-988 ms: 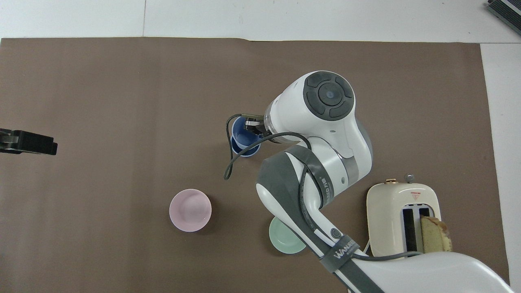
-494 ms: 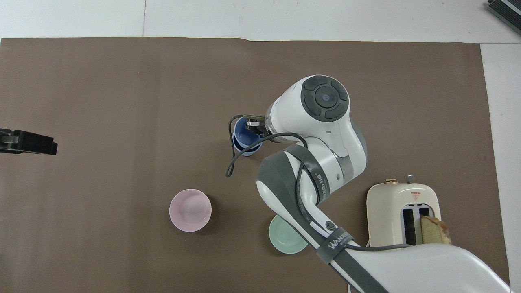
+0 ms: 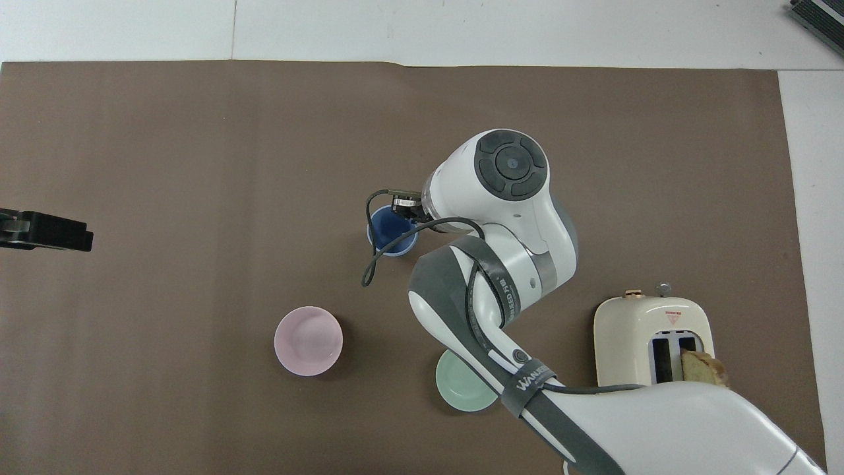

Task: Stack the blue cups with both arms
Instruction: 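Lower the held blue cup into the center blue cup, then open the right gripper and lift it off the stacked cups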

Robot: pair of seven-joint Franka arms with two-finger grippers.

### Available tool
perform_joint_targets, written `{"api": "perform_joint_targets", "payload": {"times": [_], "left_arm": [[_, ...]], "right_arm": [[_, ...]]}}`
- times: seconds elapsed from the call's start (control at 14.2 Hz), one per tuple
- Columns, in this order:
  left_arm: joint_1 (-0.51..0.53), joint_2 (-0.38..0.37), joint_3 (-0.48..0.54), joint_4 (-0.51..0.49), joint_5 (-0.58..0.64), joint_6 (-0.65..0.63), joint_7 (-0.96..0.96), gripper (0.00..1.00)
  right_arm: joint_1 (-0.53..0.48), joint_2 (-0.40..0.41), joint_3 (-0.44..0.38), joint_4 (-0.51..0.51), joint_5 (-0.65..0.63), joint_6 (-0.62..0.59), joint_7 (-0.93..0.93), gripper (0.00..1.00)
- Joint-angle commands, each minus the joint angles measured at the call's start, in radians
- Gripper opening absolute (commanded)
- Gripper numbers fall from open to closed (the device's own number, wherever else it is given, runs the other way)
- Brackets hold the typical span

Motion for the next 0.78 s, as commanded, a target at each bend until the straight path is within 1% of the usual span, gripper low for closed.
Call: {"api": "perform_joint_targets", "payload": {"times": [0.0,0.07,0.14,0.35,0.56,0.71], "left_arm": [[0.016,-0.012,-0.006,-0.007,-0.008,-0.010,0.009,1.00],[0.016,-0.012,-0.006,-0.007,-0.008,-0.009,0.009,1.00],[0.016,-0.012,-0.006,-0.007,-0.008,-0.010,0.009,1.00],[0.016,-0.012,-0.006,-0.007,-0.008,-0.010,0.009,1.00],[0.016,-0.012,-0.006,-0.007,-0.008,-0.009,0.009,1.00],[0.016,-0.012,-0.006,-0.007,-0.008,-0.010,0.009,1.00]], "right_arm": [[-0.002,-0.006,0.005,-0.005,-0.017,0.018,0.009,0.82],[-0.002,-0.006,0.004,-0.004,-0.017,0.016,0.011,0.91],[-0.001,-0.006,0.004,-0.001,-0.020,0.012,0.009,0.99],[-0.011,-0.021,0.001,0.021,-0.040,-0.014,0.006,1.00],[-0.037,-0.045,-0.007,0.100,-0.040,-0.157,0.002,1.00],[-0.069,-0.081,-0.018,0.108,-0.041,-0.217,-0.005,1.00]]}}
